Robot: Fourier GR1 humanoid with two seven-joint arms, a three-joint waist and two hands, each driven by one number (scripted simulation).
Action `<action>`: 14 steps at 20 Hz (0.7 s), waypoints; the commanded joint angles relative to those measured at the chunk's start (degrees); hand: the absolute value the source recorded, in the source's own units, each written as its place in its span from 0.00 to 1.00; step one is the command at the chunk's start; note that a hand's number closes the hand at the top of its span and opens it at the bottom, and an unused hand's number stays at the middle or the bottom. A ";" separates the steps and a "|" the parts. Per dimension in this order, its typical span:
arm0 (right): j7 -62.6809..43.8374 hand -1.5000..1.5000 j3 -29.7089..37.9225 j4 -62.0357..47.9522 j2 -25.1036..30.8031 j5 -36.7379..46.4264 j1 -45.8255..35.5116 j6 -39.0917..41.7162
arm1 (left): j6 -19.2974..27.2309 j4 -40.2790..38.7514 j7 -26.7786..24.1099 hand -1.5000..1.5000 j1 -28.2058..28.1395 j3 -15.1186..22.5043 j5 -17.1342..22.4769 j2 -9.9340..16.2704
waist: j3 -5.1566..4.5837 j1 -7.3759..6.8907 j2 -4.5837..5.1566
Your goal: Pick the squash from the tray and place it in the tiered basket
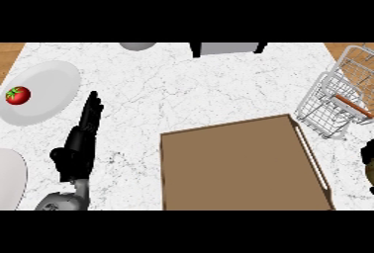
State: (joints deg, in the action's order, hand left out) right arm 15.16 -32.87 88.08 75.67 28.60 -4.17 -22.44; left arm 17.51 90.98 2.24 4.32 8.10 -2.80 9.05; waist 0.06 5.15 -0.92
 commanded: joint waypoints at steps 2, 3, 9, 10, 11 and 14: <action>10.25 1.00 11.37 1.53 9.84 -17.27 5.23 -4.04 | -0.72 0.89 -0.43 0.50 -2.33 -0.53 0.72 0.59 | -0.13 0.73 -0.46; 12.13 1.00 13.19 1.19 11.38 -20.88 6.34 -2.91 | -1.48 0.26 -0.65 0.50 -1.02 -1.67 1.27 1.49 | -0.14 0.52 -0.26; 23.46 1.00 24.43 -6.78 19.02 -37.23 8.70 6.69 | -1.05 0.99 0.36 0.50 -1.49 -0.71 0.52 0.67 | -0.10 0.28 -0.30; 20.57 1.00 25.88 -2.80 21.44 -39.56 8.50 8.84 | -1.38 -0.22 -0.24 0.50 -0.55 -1.15 0.38 1.06 | -0.22 0.88 -0.46; 24.37 1.00 26.57 -7.03 20.39 -40.99 10.20 9.86 | -0.38 1.89 1.25 0.50 -0.79 -0.27 -0.48 0.47 | -0.11 0.34 -0.40; 28.09 1.00 29.81 -10.83 21.11 -46.79 9.99 17.62 | -1.34 0.13 0.73 0.50 0.76 -1.15 0.44 0.49 | -0.14 -0.03 -0.21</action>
State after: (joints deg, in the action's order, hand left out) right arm 38.27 -7.32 81.09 95.18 -10.83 4.42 -11.46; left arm 16.59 91.52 2.96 4.45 7.35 -2.60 9.50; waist -0.10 5.30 -1.17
